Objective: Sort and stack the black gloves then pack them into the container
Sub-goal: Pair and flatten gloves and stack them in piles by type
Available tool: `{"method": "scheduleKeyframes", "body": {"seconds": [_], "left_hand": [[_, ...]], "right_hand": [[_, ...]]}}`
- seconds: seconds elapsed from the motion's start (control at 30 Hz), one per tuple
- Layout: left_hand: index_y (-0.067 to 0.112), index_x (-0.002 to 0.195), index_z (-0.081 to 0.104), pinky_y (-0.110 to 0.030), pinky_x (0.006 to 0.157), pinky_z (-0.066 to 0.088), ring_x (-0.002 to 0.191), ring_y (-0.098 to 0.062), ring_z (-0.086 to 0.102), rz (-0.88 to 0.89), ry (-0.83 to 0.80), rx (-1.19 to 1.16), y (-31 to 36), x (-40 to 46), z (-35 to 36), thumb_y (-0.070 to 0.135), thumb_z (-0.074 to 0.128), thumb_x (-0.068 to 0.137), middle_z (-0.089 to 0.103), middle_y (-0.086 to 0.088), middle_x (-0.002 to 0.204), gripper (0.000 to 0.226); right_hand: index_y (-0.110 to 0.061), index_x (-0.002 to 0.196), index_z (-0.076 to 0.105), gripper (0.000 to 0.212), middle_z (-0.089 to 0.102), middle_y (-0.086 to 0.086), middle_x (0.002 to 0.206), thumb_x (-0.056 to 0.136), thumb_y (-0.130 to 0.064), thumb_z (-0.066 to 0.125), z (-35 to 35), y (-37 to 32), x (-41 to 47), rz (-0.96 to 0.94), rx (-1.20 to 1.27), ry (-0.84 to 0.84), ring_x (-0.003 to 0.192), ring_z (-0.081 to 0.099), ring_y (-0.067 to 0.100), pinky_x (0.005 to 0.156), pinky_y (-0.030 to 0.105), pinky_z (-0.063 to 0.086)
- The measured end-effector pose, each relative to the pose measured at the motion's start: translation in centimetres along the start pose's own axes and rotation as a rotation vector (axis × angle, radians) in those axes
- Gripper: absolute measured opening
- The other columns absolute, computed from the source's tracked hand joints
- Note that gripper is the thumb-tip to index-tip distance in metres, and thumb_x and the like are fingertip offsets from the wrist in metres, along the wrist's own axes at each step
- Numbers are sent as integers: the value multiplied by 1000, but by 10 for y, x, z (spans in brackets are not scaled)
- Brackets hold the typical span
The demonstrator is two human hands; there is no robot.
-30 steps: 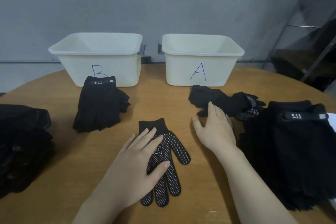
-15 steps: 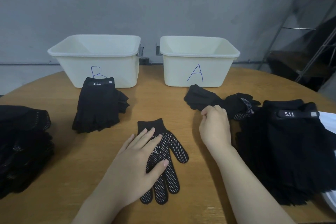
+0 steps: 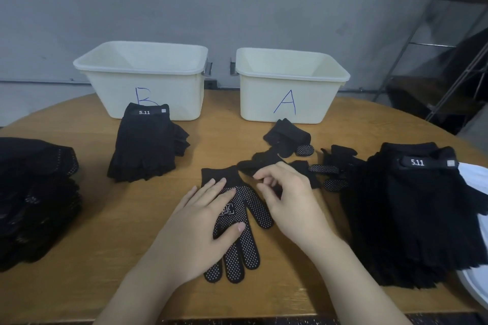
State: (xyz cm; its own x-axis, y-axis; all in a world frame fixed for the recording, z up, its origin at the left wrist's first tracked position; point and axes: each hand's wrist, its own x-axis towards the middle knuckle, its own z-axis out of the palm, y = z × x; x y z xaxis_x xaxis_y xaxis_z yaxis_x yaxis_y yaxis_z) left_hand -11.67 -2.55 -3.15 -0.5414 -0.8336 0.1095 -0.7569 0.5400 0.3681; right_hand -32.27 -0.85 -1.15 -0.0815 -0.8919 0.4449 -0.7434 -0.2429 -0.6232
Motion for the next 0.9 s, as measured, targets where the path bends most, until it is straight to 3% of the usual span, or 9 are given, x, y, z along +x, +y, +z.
{"method": "scheduleKeyframes", "body": {"seconds": [0.27, 0.37, 0.43, 0.5, 0.6, 0.8, 0.9], "left_hand": [[38, 161, 26, -22, 123, -9, 154, 6, -4, 22, 27, -22, -3, -4, 3, 77, 21, 88, 9, 18, 169, 82], [39, 161, 24, -20, 122, -10, 154, 5, -3, 22, 27, -10, -3, -7, 1, 77, 19, 87, 8, 19, 169, 83], [40, 161, 25, -20, 121, -10, 153, 5, -4, 15, 23, -22, -3, -9, -1, 78, 19, 87, 9, 19, 169, 84], [40, 160, 26, -20, 121, -10, 153, 6, -4, 10, 18, -35, -3, -11, -2, 78, 20, 86, 9, 20, 168, 84], [42, 160, 22, -16, 119, -14, 152, 9, -7, 4, 3, -18, -4, -12, -4, 80, 17, 84, 6, 23, 168, 85], [43, 160, 23, -18, 119, -15, 152, 8, -6, -16, -8, -8, -2, -15, -9, 82, 16, 81, 9, 24, 168, 88], [42, 159, 26, -19, 120, -14, 151, 9, -3, -28, -9, -9, -2, -17, -12, 81, 17, 82, 14, 24, 166, 87]], "right_hand": [[-22, 102, 75, 14, 63, -13, 84, 90, -16, 77, 3, -1, -12, 64, 58, -208, 85, 60, 9, 74, 12, 43], [-21, 96, 75, 9, 64, -13, 85, 89, -26, 78, -4, 0, -9, 94, 39, -57, 87, 60, 8, 74, 11, 44], [-20, 100, 74, 13, 63, -11, 94, 92, -30, 73, -6, 8, -6, 135, -105, 67, 89, 59, 7, 82, 20, 50], [-19, 117, 69, 28, 61, -4, 111, 95, -36, 69, -8, 17, -4, 257, -268, 74, 107, 58, 14, 95, 37, 52], [-18, 132, 62, 44, 58, 2, 130, 97, -44, 64, -10, 20, -2, 422, -417, 26, 126, 50, 23, 107, 41, 42], [-15, 132, 60, 52, 63, 4, 130, 95, -51, 65, -9, 19, 10, 501, -525, 38, 127, 52, 26, 109, 44, 41], [-14, 125, 63, 50, 69, 4, 118, 93, -52, 68, -8, 19, 14, 543, -511, 35, 121, 57, 27, 106, 44, 42]]}}
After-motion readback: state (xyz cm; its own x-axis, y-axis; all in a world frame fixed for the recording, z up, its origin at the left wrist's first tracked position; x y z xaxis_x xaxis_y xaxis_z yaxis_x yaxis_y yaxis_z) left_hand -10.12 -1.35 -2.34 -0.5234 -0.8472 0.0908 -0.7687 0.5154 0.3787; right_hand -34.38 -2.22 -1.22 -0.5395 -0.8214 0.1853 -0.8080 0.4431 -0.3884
